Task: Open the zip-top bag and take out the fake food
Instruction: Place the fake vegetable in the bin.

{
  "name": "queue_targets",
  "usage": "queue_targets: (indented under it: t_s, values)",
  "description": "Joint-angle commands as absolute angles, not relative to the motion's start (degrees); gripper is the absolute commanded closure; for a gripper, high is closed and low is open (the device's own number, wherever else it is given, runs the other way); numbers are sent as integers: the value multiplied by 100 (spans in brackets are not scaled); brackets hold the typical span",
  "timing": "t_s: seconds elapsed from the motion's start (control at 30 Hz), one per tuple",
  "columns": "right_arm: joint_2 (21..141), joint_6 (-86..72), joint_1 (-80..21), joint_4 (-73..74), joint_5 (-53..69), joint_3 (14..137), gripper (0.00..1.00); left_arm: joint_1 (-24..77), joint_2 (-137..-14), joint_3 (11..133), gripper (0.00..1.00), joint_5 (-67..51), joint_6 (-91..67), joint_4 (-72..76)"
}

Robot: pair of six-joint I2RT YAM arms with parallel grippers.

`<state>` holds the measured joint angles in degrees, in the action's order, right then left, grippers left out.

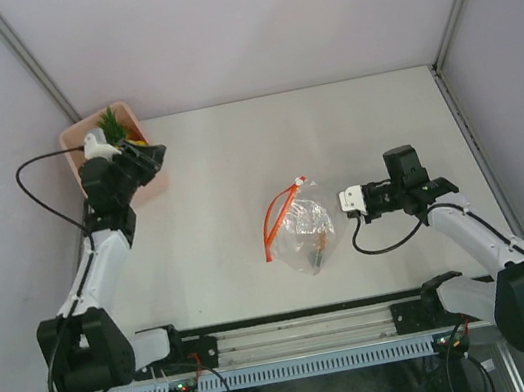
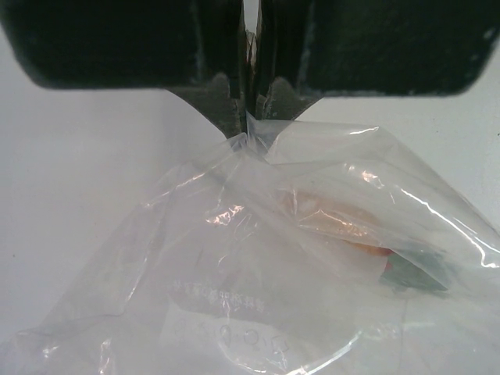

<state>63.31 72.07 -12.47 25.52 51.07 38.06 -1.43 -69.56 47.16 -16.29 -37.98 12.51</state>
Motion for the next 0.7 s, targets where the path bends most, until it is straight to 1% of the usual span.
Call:
queue_targets:
  t_s: [0.0, 0.27, 0.43, 0.67]
  values:
    - [6214, 7162, -1239, 2426, 5215, 3816, 100, -361, -7349, 5828, 85, -860, -3979, 296]
    - [6209, 7170, -1254, 2438, 5237, 3817, 100, -431, -8179, 7356, 85, 1216, -3522, -1601]
    - [6191, 7162, -1257, 2443, 5234, 3823, 100, -590, -8682, 8017, 85, 1605, -3394, -2167]
    - [6205, 7163, -1272, 2441, 5246, 3818, 100, -748, -9149, 8470, 84, 1917, -3279, -2532]
